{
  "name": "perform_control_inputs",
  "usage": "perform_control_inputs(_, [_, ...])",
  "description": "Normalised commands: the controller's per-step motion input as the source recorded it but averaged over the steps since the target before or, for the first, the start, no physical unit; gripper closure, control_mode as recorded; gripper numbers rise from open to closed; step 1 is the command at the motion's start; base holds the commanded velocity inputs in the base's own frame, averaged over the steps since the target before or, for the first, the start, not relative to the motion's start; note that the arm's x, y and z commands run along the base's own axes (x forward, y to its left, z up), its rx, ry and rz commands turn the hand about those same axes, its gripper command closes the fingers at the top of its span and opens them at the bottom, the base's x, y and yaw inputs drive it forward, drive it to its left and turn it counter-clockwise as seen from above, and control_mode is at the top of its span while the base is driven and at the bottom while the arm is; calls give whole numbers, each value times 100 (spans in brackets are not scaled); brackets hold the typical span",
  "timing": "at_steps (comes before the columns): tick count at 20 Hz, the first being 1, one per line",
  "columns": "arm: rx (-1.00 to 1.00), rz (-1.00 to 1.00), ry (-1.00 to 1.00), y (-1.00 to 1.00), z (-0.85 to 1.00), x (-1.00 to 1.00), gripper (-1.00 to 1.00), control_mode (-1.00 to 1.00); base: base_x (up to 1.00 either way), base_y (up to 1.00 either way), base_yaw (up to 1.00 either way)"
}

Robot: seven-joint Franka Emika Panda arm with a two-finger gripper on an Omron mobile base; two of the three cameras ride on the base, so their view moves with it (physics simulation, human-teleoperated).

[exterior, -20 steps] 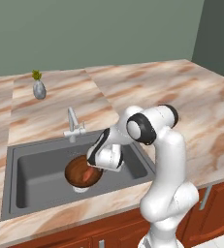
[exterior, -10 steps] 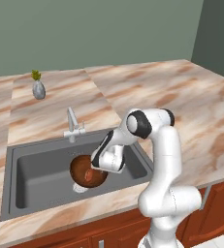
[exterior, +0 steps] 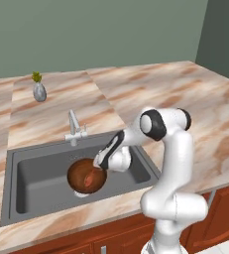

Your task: Pick the sweet potato from the cabinet and place it in the bowl. Then pick the bowl and place it in the sink. Then turn on the sink facuet.

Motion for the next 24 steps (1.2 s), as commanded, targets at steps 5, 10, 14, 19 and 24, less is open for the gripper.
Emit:
perform_control_inputs(5, [1,-3,6,-3,100,-14,-100,-100,0,0,0])
perform_control_inputs(10, [11,-5,10,-15,100,-35,-100,-100,0,0,0])
perform_control_inputs(14, [12,-14,10,-34,85,-88,-100,-100,0,0,0])
perform_control_inputs(19, [4,-5,10,7,15,-32,-100,-100,0,0,0])
perform_control_inputs(24, [25,-49,0,27,95,0,-100,-100,0,0,0])
